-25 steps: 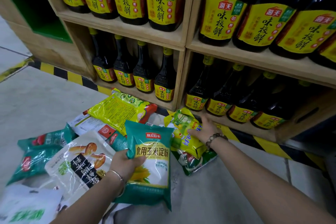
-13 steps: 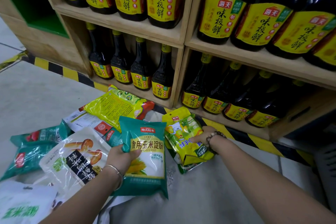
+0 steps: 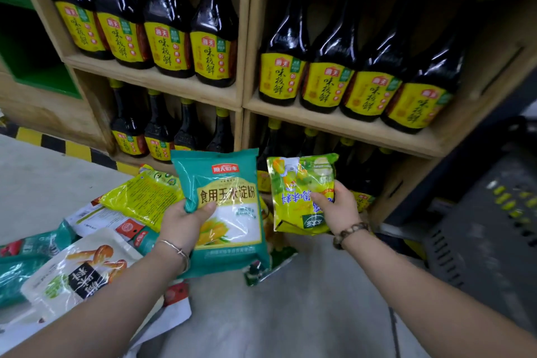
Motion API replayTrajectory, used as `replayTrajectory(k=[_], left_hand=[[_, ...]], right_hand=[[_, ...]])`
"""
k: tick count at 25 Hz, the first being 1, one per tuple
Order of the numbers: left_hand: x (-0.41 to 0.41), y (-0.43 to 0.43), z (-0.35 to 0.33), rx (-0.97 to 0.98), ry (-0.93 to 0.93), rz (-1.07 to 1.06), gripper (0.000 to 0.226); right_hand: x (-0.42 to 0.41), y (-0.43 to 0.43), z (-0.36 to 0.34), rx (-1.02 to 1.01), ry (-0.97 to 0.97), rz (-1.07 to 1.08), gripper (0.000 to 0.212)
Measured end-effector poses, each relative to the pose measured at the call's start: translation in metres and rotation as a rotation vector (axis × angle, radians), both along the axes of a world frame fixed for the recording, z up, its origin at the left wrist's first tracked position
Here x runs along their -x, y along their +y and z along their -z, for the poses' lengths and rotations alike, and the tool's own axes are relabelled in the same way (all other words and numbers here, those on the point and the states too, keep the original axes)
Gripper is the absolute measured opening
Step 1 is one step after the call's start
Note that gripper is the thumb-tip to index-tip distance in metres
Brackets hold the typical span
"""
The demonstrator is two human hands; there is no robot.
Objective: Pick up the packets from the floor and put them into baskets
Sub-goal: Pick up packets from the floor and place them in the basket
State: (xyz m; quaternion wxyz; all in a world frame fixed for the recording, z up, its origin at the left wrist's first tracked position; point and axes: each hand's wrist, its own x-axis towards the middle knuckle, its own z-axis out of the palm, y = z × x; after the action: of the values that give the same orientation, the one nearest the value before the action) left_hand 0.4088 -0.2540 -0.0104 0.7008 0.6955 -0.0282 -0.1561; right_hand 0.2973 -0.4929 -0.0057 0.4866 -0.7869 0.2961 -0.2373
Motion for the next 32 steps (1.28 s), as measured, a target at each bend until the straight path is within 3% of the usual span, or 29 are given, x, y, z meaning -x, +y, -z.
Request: replayTrajectory(k=[5, 9, 12, 18, 24, 32], left_hand=[[0.002, -0.019, -0.046, 0.151, -0.097, 0.015, 0.003], [0.003, -0.03, -0.082, 0.225, -0.173, 0.021, 0.014], [0.01, -0.045, -0.109, 0.391, -0.118, 0.039, 0.013], [0.039, -0.092, -0.156, 0.536, -0.034, 0.099, 0.019], [0.092, -0.133, -0.198, 0.611, 0.057, 0.312, 0.023], [0.187, -0.239, -0.246, 0.518, -0.01, 0.474, 0.024]], right_hand=[[0.023, -0.001, -0.057, 0.017, -0.175, 0.037, 0.027], [0.032, -0.004, -0.089, -0.062, -0.308, 0.078, 0.021], [0.039, -0.01, -0.123, -0.079, -0.356, 0.088, 0.021], [0.067, -0.033, -0.204, -0.018, -0.347, 0.083, 0.024], [0.151, -0.079, -0.283, 0.173, -0.328, 0.112, 0.022], [0.285, -0.178, -0.302, 0.249, -0.263, 0.302, 0.022]])
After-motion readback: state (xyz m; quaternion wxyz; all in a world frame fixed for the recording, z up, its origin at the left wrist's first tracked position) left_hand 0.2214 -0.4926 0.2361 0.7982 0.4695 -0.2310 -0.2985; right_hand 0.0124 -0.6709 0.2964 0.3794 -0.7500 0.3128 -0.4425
